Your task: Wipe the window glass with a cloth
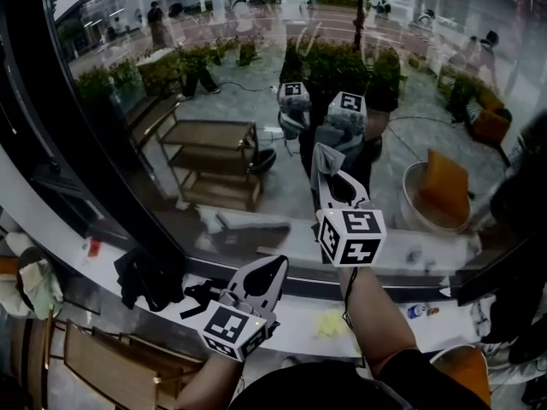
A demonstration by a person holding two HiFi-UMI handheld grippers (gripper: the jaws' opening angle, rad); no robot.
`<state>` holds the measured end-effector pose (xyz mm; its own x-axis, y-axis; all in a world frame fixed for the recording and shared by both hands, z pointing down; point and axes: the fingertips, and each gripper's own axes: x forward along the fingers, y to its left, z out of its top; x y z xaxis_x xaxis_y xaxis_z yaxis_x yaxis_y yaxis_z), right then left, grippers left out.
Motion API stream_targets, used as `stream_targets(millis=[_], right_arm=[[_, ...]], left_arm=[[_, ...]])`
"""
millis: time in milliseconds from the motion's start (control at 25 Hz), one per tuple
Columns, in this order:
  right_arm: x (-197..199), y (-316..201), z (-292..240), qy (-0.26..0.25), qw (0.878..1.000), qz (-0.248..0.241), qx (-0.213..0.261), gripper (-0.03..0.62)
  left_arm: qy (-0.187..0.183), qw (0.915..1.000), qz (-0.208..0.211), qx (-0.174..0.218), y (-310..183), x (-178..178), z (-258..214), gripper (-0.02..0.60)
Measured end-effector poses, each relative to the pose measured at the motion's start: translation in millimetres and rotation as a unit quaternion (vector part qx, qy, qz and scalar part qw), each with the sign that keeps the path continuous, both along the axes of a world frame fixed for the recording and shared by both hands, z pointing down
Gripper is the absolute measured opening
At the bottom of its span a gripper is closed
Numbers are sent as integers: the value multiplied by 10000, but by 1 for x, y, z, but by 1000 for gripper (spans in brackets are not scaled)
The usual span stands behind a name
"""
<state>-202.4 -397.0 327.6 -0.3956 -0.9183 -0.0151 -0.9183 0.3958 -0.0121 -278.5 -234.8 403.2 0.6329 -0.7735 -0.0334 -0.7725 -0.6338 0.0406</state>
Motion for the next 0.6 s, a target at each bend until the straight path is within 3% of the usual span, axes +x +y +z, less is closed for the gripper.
stream_targets(millis=[600], right_arm=[[8,0,-3,-29,10000,-39,54,44]], left_arm=[[9,10000,28,-76,-1,8,3,8]])
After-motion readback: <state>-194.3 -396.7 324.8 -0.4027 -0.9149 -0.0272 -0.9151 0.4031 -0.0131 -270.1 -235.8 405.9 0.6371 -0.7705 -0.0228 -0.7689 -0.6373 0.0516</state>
